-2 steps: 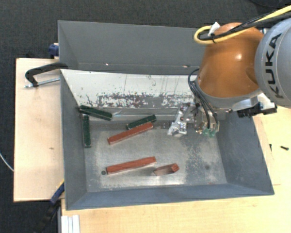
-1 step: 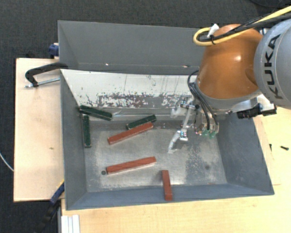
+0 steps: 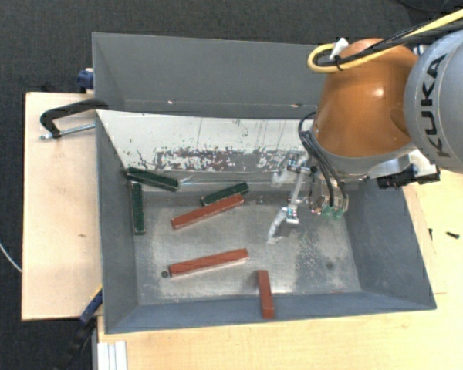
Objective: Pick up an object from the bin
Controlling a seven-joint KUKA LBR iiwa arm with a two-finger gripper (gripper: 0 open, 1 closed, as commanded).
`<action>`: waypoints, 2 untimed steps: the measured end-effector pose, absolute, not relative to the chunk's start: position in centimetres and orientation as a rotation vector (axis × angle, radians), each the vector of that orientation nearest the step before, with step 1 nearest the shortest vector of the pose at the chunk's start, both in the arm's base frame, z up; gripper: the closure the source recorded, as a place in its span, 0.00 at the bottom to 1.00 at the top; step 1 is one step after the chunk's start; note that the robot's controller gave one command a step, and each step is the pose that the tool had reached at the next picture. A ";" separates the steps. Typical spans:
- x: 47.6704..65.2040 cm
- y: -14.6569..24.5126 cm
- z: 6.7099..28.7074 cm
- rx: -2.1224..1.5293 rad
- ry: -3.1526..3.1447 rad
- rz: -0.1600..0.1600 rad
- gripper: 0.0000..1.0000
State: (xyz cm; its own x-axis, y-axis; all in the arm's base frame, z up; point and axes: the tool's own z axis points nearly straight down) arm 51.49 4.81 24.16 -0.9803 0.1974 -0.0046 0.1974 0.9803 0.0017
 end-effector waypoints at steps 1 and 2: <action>51.3 5.7 20.6 0.177 3.130 0.003 0.00; 52.3 6.7 14.9 0.123 3.132 0.003 0.00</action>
Offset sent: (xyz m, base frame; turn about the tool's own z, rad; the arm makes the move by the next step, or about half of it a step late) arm 0.0213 0.0318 -0.1716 -0.1271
